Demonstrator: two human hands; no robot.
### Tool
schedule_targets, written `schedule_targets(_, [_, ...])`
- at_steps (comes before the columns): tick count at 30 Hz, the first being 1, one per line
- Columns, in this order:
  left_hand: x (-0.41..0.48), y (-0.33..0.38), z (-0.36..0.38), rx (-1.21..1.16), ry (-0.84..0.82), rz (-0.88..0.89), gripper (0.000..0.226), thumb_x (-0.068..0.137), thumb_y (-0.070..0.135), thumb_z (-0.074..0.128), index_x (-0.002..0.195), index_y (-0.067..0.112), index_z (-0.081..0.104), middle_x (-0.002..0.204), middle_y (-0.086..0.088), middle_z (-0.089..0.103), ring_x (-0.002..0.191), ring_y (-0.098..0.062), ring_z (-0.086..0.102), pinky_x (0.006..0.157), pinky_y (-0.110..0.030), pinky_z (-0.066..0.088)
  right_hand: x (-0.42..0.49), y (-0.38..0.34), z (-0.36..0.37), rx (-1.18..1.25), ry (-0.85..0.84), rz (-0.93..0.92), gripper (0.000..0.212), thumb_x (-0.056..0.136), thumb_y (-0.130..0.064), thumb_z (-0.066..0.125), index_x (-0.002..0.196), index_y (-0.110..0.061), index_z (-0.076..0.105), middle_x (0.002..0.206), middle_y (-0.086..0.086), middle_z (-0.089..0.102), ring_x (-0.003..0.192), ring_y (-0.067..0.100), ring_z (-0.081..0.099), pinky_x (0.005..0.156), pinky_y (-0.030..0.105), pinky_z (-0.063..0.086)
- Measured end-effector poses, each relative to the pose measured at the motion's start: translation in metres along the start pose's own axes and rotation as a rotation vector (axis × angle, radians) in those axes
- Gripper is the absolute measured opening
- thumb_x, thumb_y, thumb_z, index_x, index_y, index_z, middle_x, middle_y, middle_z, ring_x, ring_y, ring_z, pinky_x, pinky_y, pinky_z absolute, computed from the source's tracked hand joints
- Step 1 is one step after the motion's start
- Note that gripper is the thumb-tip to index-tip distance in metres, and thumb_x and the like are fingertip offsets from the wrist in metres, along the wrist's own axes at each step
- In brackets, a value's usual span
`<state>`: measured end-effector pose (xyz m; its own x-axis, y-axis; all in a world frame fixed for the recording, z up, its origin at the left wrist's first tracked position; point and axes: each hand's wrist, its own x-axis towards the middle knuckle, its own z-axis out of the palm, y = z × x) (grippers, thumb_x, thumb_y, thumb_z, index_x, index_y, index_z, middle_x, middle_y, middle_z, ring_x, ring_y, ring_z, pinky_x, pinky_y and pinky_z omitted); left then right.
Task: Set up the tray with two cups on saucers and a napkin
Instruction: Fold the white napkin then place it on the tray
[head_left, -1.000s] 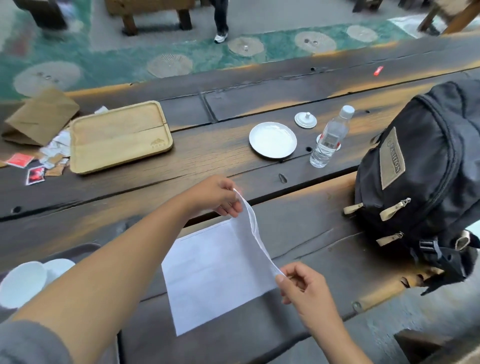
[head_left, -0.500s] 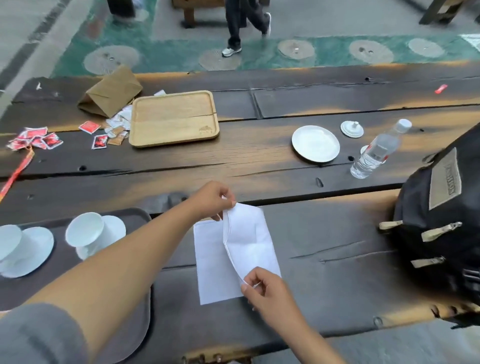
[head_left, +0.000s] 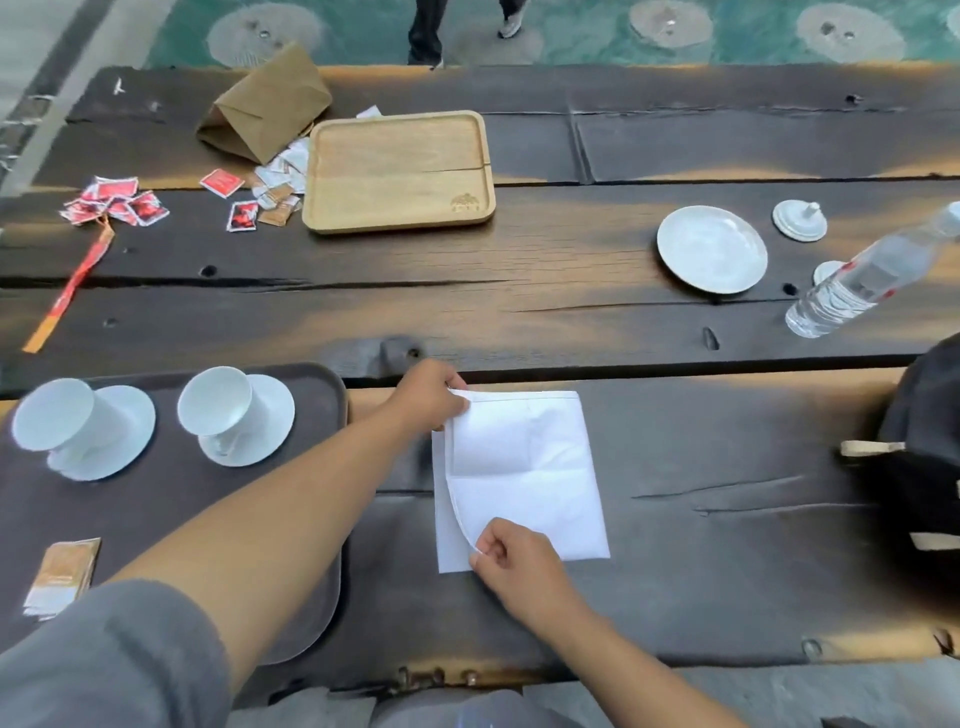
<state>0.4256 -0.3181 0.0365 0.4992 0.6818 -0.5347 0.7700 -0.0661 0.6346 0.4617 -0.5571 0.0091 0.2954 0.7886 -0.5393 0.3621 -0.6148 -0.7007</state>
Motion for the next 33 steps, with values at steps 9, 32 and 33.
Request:
schedule_targets(9, [0.01, -0.029, 0.013, 0.134, 0.08, 0.029, 0.011, 0.086, 0.008, 0.065, 0.093, 0.014, 0.071, 0.093, 0.003, 0.063, 0.093, -0.017, 0.056, 0.075, -0.027, 0.041, 0.023, -0.004, 0.017, -0.079, -0.093, 0.08, 0.012, 0.086, -0.025, 0.06, 0.076, -0.027, 0.054, 0.07, -0.01, 0.058, 0.067, 0.006, 0.052, 0.068, 0.023, 0.047])
schedule_targets(32, [-0.061, -0.065, 0.067, 0.674, -0.037, 0.512, 0.069, 0.094, 0.048, 0.059, 0.152, 0.019, 0.035, 0.164, -0.009, 0.018, 0.152, -0.03, 0.015, 0.124, -0.038, 0.018, 0.065, 0.04, -0.097, -0.86, -0.12, -0.299, 0.099, 0.087, -0.051, 0.069, 0.162, -0.028, 0.007, 0.169, -0.003, -0.017, 0.155, 0.023, -0.02, 0.127, 0.048, -0.004])
schedule_targets(33, [-0.062, -0.069, 0.07, 0.706, -0.056, 0.494, 0.078, 0.093, 0.052, 0.058, 0.157, 0.022, 0.025, 0.167, -0.008, 0.004, 0.155, -0.03, 0.002, 0.126, -0.04, 0.009, 0.066, 0.044, -0.098, -0.885, -0.123, -0.3, 0.103, 0.086, -0.052, 0.069, 0.162, -0.029, 0.002, 0.168, -0.003, -0.02, 0.154, 0.024, -0.023, 0.126, 0.05, -0.006])
